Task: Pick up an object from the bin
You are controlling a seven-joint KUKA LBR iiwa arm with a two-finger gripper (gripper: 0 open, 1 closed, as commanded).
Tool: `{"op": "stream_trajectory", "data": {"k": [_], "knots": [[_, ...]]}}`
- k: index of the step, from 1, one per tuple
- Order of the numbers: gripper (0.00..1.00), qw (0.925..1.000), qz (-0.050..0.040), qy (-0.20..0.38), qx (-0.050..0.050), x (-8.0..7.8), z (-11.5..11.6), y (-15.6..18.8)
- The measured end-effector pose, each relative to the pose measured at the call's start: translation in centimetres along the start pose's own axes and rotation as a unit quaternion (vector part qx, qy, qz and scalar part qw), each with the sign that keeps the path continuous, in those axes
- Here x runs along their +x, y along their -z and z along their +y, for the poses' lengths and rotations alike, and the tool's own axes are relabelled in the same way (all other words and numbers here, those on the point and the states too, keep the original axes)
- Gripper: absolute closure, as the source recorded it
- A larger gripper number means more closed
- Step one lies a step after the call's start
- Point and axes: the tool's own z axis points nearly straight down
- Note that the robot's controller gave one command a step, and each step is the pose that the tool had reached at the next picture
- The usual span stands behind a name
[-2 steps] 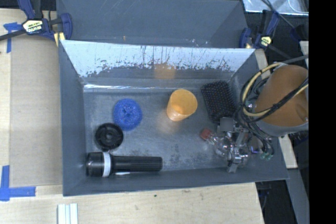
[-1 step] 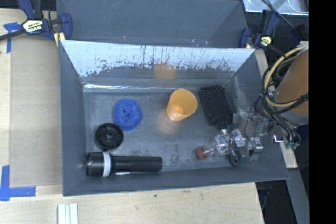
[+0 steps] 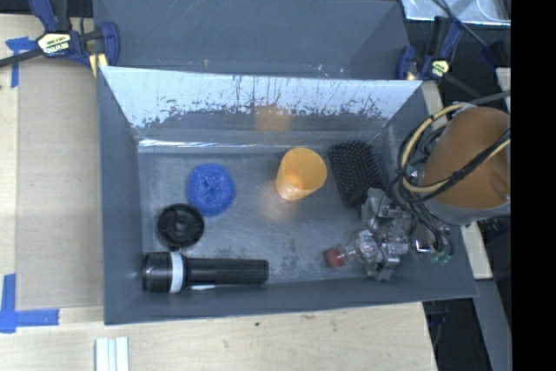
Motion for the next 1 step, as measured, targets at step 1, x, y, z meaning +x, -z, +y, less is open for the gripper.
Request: {"op": "stream_trajectory", "data": {"k": [1], "knots": [[0.0, 0.9852, -0.0146, 0.171, 0.007, 0.06, -1.64, 0.01]]}}
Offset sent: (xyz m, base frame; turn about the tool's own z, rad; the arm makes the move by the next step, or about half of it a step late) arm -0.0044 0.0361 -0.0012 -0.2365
